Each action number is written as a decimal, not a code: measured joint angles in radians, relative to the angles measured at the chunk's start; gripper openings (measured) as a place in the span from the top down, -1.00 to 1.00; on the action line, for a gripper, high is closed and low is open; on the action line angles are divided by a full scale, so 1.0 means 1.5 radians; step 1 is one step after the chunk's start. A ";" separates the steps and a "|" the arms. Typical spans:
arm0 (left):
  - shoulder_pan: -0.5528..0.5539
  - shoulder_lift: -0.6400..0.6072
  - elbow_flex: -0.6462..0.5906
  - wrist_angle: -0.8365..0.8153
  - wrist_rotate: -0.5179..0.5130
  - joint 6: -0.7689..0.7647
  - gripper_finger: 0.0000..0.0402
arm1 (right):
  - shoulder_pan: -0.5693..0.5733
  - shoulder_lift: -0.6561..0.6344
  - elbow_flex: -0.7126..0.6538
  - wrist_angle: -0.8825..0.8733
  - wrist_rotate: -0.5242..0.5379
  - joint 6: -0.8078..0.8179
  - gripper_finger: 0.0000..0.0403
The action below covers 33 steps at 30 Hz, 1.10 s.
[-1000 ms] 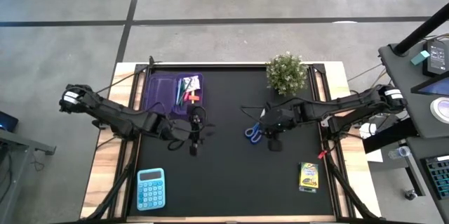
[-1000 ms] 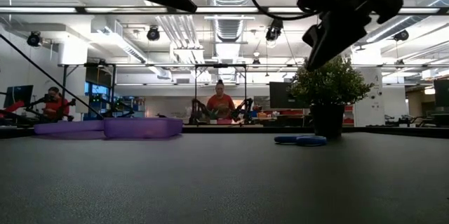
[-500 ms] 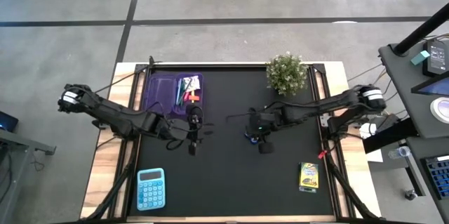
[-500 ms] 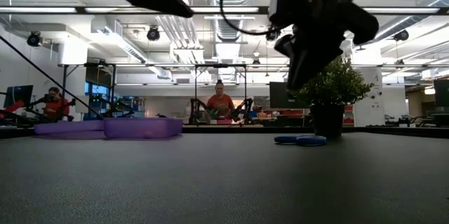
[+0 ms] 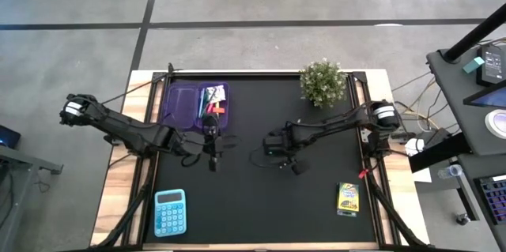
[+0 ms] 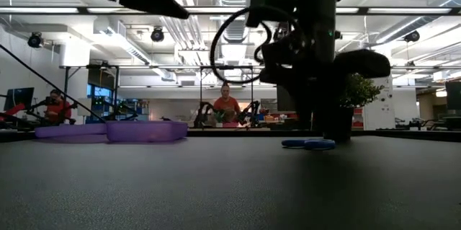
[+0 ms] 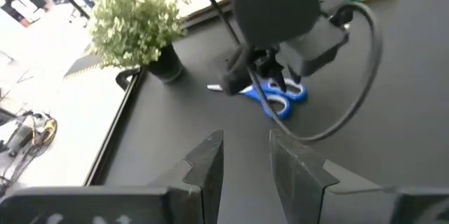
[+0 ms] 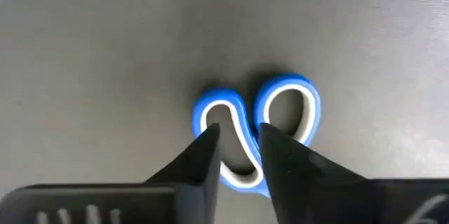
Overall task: Pack school essentials
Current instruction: Put the blue scissors into the purple box
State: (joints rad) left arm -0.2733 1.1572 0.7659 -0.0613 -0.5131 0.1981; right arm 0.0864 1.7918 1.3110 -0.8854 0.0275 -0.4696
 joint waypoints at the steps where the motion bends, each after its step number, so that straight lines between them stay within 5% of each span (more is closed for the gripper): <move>1: 0.000 -0.003 -0.004 -0.003 -0.003 -0.005 0.51 | 0.000 0.008 0.003 -0.001 0.001 -0.008 0.49; 13: 0.000 -0.031 -0.037 0.004 -0.017 -0.024 0.51 | -0.007 0.033 -0.001 0.026 0.047 -0.042 0.12; 25: 0.000 -0.031 -0.038 0.006 -0.018 -0.024 0.51 | -0.009 0.086 -0.002 0.049 0.034 -0.057 0.36; 33: 0.000 -0.031 -0.038 0.022 -0.018 -0.021 0.51 | -0.008 0.093 -0.004 0.051 0.031 -0.063 0.78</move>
State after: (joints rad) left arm -0.2737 1.1114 0.7082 -0.0289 -0.5400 0.1669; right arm 0.0738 1.9317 1.3045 -0.8096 0.0739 -0.5647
